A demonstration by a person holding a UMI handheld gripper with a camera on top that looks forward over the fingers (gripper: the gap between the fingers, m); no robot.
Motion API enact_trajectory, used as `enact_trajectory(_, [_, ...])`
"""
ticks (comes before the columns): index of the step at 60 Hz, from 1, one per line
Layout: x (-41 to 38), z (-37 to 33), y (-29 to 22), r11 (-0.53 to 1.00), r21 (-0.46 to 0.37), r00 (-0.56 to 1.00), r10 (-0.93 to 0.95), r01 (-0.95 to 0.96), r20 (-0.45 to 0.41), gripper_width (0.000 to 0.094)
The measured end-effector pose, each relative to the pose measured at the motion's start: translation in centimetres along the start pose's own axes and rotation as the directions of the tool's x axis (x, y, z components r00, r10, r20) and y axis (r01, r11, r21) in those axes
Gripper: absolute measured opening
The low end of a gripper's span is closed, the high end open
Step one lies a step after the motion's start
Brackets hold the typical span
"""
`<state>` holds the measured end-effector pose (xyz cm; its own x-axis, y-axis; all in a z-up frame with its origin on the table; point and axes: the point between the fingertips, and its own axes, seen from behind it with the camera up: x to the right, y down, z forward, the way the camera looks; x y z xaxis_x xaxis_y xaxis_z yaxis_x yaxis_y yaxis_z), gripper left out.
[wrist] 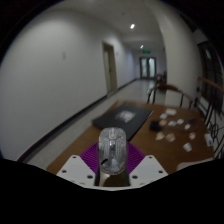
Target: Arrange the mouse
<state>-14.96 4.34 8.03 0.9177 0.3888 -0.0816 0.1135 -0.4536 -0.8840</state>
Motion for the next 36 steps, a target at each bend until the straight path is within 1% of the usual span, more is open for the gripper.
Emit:
enact_trajectory(4, [3.4,-5.3,-4.6,0.993,0.117,0.998,-0.005,0.013,-0.064,0.0334])
enact_trajectory(6, [5.7,-8.3,-5.9,0.988,0.154,0.994,-0.01,0.027,-0.11,0.0335])
enact_trajectory(9, [9.9,-12.2,-6.9,0.981,0.188,0.981,-0.016,0.053,-0.193,0.0335])
enact_trajectory(12, [15.1,-14.9,-6.2,0.979,0.195,0.959,-0.007,0.065,-0.285,0.0334])
enact_trajectory(15, [19.2,-17.4,-4.3,0.986,0.166,0.931,0.03,0.033,-0.365,0.0336])
enact_trajectory(17, [21.8,-18.3,-1.8,0.992,0.128,0.913,0.047,0.006,-0.406,0.0334])
enact_trajectory(18, [23.2,-17.9,0.4,0.994,0.108,0.904,0.054,-0.008,-0.423,0.0334])
enact_trajectory(20, [25.3,-17.9,2.1,0.997,0.061,0.893,0.072,-0.05,-0.444,0.0333])
enact_trajectory(22, [26.5,-17.6,4.8,0.996,0.012,0.887,0.084,-0.089,-0.453,0.0334])
enact_trajectory(25, [27.4,-16.8,8.2,0.988,-0.052,0.891,0.107,-0.144,-0.442,0.0335])
enact_trajectory(26, [27.4,-16.8,10.6,0.986,-0.066,0.892,0.111,-0.155,-0.438,0.0337])
enact_trajectory(31, [28.8,-15.3,13.5,0.97,-0.123,0.89,0.135,-0.208,-0.436,0.0339])
enact_trajectory(32, [29.1,-15.2,14.0,0.969,-0.132,0.888,0.133,-0.211,-0.439,0.0353])
enact_trajectory(36, [29.5,-14.8,15.8,0.963,-0.144,0.884,0.141,-0.227,-0.446,0.0383])
